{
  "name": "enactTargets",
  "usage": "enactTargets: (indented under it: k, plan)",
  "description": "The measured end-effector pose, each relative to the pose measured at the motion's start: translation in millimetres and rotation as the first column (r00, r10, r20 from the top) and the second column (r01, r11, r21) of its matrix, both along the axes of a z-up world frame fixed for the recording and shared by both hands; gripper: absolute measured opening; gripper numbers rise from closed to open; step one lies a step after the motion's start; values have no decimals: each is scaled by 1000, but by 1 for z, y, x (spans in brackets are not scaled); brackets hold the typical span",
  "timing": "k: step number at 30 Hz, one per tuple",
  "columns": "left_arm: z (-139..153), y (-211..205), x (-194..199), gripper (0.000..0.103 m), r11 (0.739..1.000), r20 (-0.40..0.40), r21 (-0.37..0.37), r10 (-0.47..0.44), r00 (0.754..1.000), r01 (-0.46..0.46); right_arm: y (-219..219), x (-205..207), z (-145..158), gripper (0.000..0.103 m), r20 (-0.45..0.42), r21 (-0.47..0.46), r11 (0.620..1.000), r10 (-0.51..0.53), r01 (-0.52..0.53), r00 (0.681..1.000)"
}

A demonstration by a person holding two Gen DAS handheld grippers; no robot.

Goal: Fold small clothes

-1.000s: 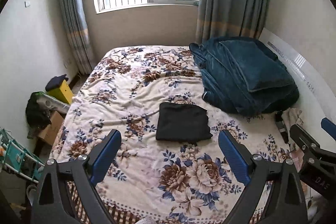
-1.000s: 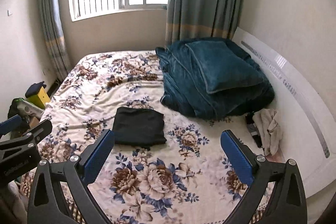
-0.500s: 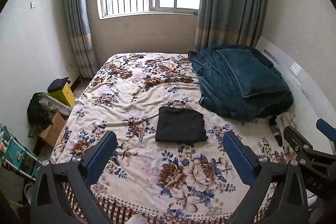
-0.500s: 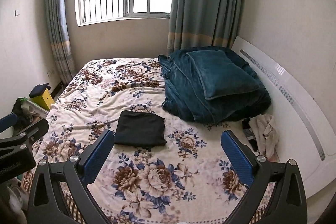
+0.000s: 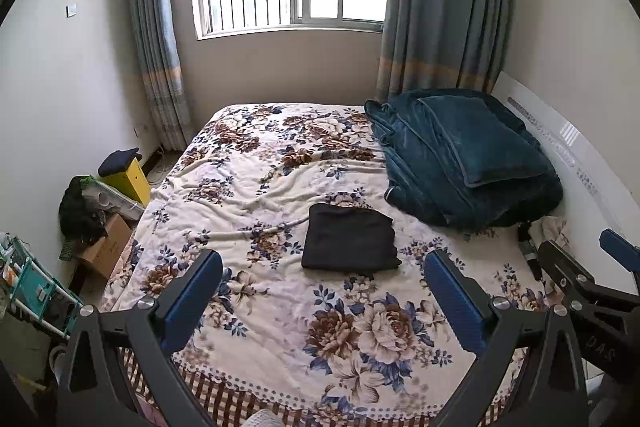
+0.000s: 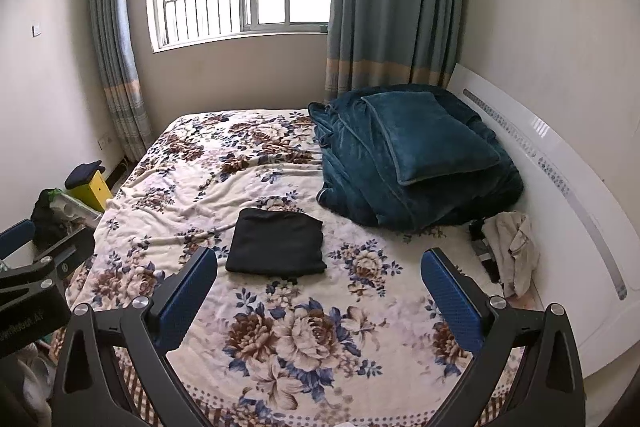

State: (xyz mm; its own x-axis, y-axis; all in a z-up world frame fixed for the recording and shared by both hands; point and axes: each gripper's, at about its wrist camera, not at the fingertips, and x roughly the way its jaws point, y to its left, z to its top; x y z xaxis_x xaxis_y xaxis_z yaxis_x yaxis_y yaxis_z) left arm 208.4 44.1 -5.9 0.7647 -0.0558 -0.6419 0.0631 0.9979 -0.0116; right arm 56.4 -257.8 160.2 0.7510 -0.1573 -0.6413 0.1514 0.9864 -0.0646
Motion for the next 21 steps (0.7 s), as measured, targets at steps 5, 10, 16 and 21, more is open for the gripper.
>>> enactTargets:
  k: [5,10,16,21]
  plan:
    - [1,1,-7,103,1000,0,4,8,1000,-8,1,-1,-2,103,-1,9,1000,11,-11,1000]
    - [2,1,-11,103,1000,-4,8,9,1000,-9,2,-2,-4,103,-4,16,1000,20,-20,1000]
    - [4,2,-13,103,1000,4,5,10,1000,-10,4,-5,-3,103,7,18,1000,17,-17,1000]
    - [4,3,-11,103,1000,3,9,7,1000,-7,4,-5,-3,103,9,19,1000,17,-17,1000]
